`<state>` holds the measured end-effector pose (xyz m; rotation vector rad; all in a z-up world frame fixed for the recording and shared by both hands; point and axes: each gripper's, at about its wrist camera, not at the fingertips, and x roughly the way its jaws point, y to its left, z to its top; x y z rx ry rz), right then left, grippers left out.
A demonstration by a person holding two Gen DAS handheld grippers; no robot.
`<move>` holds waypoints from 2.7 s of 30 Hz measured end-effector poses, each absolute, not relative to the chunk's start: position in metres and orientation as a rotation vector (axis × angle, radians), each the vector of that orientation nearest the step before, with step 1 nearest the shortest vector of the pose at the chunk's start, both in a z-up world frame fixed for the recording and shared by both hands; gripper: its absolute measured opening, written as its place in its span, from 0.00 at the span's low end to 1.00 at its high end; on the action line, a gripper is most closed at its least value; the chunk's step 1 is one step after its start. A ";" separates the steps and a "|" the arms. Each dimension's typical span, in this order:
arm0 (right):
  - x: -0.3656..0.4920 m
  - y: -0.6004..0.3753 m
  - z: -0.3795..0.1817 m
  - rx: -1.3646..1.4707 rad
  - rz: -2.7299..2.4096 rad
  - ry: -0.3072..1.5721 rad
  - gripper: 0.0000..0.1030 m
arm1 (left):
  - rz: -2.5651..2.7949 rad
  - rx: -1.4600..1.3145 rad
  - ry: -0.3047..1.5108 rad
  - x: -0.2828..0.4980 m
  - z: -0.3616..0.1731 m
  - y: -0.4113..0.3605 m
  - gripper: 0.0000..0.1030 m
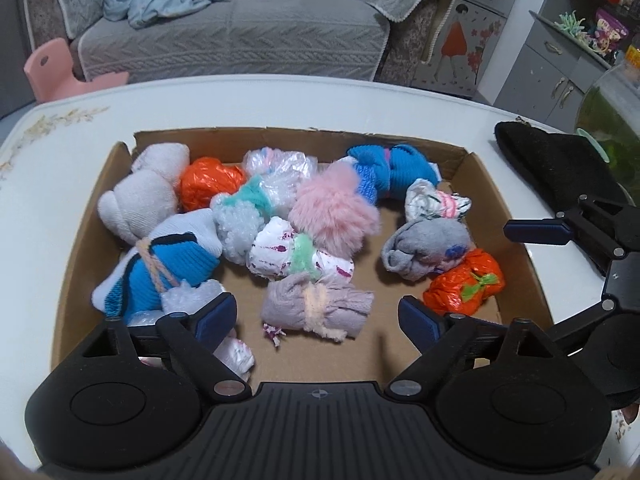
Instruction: Organize objects
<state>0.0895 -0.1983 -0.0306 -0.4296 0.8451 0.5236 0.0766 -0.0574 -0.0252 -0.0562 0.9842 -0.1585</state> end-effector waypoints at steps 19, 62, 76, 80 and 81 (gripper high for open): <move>-0.027 -0.205 -0.002 -0.342 0.625 0.758 0.86 | -0.217 0.099 0.769 -0.086 0.001 -0.024 0.98; -0.050 -0.165 -0.055 -0.195 0.763 0.978 0.32 | -0.480 0.222 0.731 -0.166 -0.077 -0.073 0.57; -0.032 -0.240 -0.003 -0.160 0.614 0.844 0.32 | -0.303 0.201 0.692 -0.117 -0.013 -0.026 0.57; -0.020 -0.254 0.021 -0.165 0.584 0.783 0.32 | -0.256 0.200 0.675 -0.094 0.011 -0.015 0.57; -0.017 -0.255 0.026 -0.170 0.582 0.771 0.32 | -0.250 0.200 0.671 -0.088 0.017 -0.013 0.57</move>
